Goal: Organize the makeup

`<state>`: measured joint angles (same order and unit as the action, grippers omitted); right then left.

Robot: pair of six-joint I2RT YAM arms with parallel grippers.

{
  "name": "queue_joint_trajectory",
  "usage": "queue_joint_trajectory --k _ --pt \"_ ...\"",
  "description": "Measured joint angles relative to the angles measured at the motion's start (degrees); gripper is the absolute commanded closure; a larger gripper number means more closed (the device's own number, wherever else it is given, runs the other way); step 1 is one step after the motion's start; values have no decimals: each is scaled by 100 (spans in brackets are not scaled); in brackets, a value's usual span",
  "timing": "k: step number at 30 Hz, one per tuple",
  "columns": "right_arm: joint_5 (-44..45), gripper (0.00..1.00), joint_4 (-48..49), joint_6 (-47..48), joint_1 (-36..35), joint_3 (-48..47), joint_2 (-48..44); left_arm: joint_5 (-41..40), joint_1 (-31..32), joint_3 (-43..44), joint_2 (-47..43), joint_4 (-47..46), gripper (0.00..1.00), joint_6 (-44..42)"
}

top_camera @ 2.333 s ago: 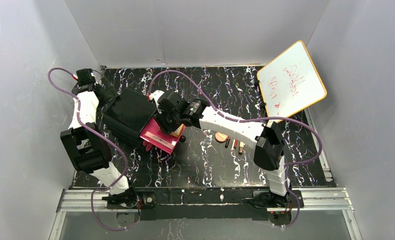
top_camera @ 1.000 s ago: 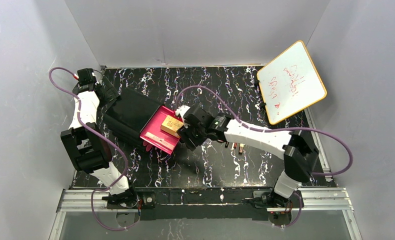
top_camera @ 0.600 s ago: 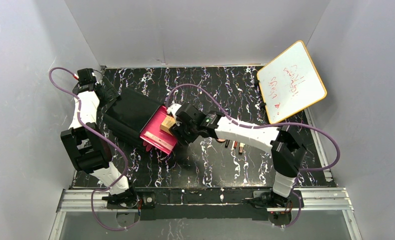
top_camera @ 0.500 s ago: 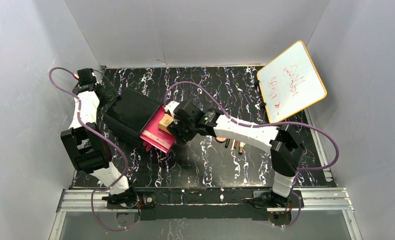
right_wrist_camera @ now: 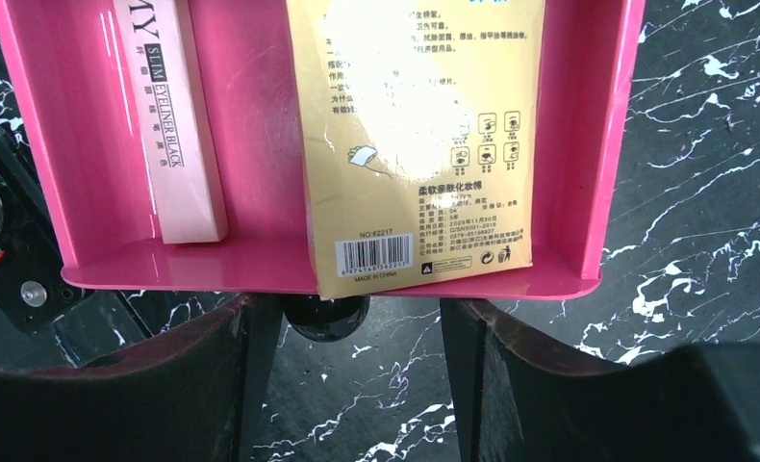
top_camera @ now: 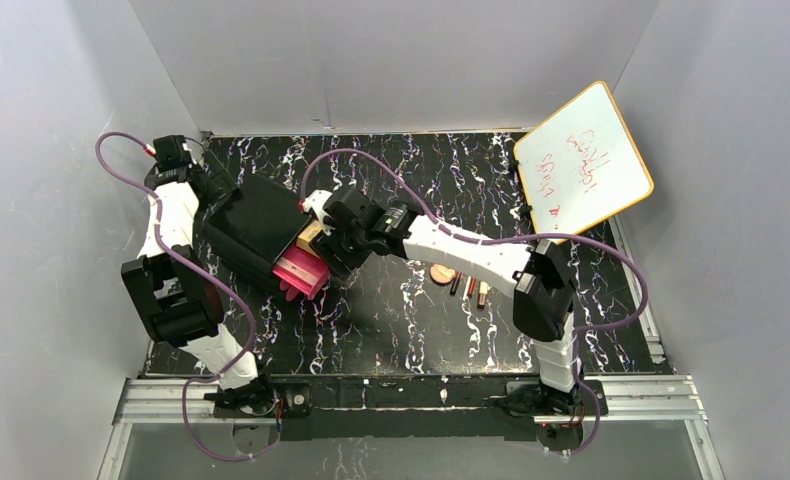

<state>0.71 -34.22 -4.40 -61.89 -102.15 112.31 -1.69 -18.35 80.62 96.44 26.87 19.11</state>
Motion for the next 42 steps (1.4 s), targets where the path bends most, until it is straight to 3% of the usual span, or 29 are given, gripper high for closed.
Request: queue_joint_trajectory --k 10,17,23,36,42 --pt "11 30 -83 -2 -2 -101 162 4 0 13 0 -90 2 0" --pt "389 29 -173 37 0 114 -472 68 17 31 2 7 2 -7" --pt "649 28 -162 168 2 -575 -800 85 44 44 4 83 2 -13" --pt "732 29 44 424 4 -1099 289 87 50 46 4 166 1 -50" --pt "857 29 101 516 7 -1102 356 87 50 46 4 166 2 -50"
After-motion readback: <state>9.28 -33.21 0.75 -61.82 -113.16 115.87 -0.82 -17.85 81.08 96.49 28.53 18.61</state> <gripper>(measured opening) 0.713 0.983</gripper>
